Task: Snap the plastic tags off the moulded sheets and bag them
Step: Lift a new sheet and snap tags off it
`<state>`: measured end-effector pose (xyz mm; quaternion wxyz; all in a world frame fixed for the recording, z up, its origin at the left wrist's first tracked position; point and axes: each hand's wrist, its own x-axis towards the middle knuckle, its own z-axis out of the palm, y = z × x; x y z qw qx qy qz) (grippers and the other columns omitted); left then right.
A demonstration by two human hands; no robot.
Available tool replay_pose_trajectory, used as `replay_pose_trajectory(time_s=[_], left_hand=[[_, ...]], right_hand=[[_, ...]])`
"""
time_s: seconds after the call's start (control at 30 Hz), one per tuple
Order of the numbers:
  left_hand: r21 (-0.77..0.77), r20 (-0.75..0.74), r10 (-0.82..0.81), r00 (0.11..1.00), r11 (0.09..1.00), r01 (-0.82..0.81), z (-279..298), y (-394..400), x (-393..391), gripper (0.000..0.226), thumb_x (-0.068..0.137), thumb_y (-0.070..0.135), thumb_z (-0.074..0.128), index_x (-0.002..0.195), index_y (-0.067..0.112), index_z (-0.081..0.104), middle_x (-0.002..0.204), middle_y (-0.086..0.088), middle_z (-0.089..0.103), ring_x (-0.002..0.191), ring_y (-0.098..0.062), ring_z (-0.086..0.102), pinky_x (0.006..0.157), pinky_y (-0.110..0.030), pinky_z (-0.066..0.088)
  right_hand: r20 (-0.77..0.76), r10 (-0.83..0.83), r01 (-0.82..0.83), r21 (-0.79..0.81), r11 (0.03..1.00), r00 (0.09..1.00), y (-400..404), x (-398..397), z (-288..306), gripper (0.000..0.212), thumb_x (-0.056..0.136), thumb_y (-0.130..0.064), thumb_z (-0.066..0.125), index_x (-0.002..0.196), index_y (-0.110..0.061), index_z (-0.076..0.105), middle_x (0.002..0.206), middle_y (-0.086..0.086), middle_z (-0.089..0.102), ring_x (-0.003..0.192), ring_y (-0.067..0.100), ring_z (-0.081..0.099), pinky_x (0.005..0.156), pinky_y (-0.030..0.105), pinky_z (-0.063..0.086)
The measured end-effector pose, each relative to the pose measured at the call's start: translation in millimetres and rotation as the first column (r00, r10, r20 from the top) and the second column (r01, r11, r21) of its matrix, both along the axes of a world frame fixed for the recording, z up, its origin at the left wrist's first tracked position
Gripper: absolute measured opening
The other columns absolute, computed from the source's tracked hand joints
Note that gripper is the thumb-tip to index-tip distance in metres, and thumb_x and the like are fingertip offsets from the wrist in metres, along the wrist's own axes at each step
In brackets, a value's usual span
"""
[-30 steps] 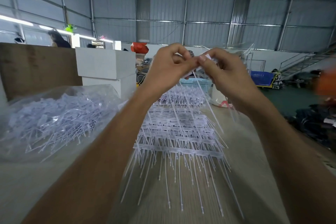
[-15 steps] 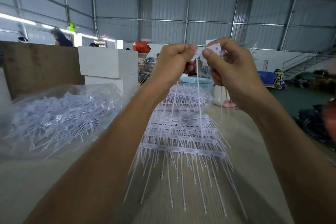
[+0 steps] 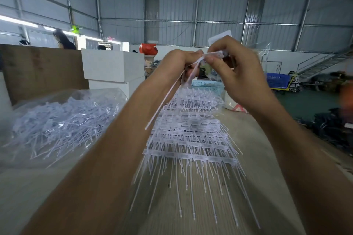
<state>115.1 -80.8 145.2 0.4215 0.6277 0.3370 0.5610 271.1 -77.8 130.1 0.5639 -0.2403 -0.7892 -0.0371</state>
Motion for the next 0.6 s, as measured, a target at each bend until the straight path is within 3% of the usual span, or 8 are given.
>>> replay_pose_trajectory(time_s=[0.13,0.23,0.3,0.37,0.47,0.6], left_hand=[[-0.043,0.047,-0.128,0.991,0.991,0.130,-1.2,5.2,-1.5,0.038,0.100,0.012,0.043,0.063,0.015,0.053,0.047,0.003,0.033,0.046,-0.011,0.023,0.056,-0.031,0.020],[0.089,-0.002,0.004,1.000,0.996,-0.004,-1.1,9.4,-1.1,0.043,0.102,0.018,0.049,0.063,0.018,0.066,0.050,0.004,0.043,0.047,-0.011,0.035,0.053,-0.028,0.025],[0.178,-0.053,0.135,0.989,0.976,-0.124,-0.3,9.0,-1.7,0.033,0.102,0.022,0.053,0.076,0.011,0.069,0.054,0.005,0.052,0.047,-0.008,0.044,0.050,-0.022,0.033],[0.245,-0.122,0.251,0.960,0.945,-0.216,0.5,8.5,-1.3,0.034,0.103,0.027,0.054,0.087,0.001,0.070,0.057,0.004,0.055,0.048,-0.006,0.046,0.046,-0.016,0.035],[0.281,-0.181,0.317,0.931,0.924,-0.260,0.5,7.3,4.2,0.038,0.103,0.028,0.054,0.094,-0.007,0.068,0.066,-0.004,0.057,0.055,-0.011,0.047,0.046,-0.016,0.035],[0.302,-0.216,0.349,0.912,0.912,-0.278,1.6,5.9,5.5,0.033,0.103,0.026,0.056,0.085,0.001,0.069,0.057,0.007,0.058,0.050,-0.004,0.050,0.046,-0.014,0.038]], right_hand=[[0.009,-0.056,0.055,0.098,0.994,0.998,-0.2,-2.9,-0.4,0.015,0.100,-0.022,0.060,0.100,-0.007,0.061,0.071,0.005,0.053,0.061,0.013,0.046,0.054,0.016,0.033],[-0.040,-0.017,0.017,0.003,1.000,0.999,0.8,-3.7,-2.0,0.019,0.104,-0.025,0.053,0.105,-0.007,0.056,0.072,0.008,0.056,0.061,0.019,0.051,0.055,0.031,0.042],[-0.073,-0.001,-0.004,-0.067,0.998,0.997,2.4,-3.6,-3.2,0.019,0.106,-0.027,0.050,0.105,-0.009,0.054,0.072,0.002,0.057,0.060,0.019,0.056,0.055,0.036,0.047],[-0.135,-0.018,0.004,-0.104,0.995,0.991,5.9,-3.9,-4.5,0.018,0.106,-0.029,0.050,0.105,-0.011,0.054,0.072,-0.005,0.059,0.059,0.011,0.059,0.053,0.031,0.049],[-0.208,-0.099,0.082,-0.085,0.993,0.973,11.6,-4.5,-5.2,0.019,0.105,-0.030,0.051,0.105,-0.012,0.057,0.074,-0.013,0.055,0.064,-0.005,0.051,0.059,0.017,0.040],[-0.205,-0.164,0.145,-0.107,0.984,0.965,14.7,-4.5,-4.2,0.018,0.103,-0.030,0.052,0.102,-0.013,0.058,0.075,-0.011,0.057,0.068,-0.002,0.052,0.063,0.026,0.043]])
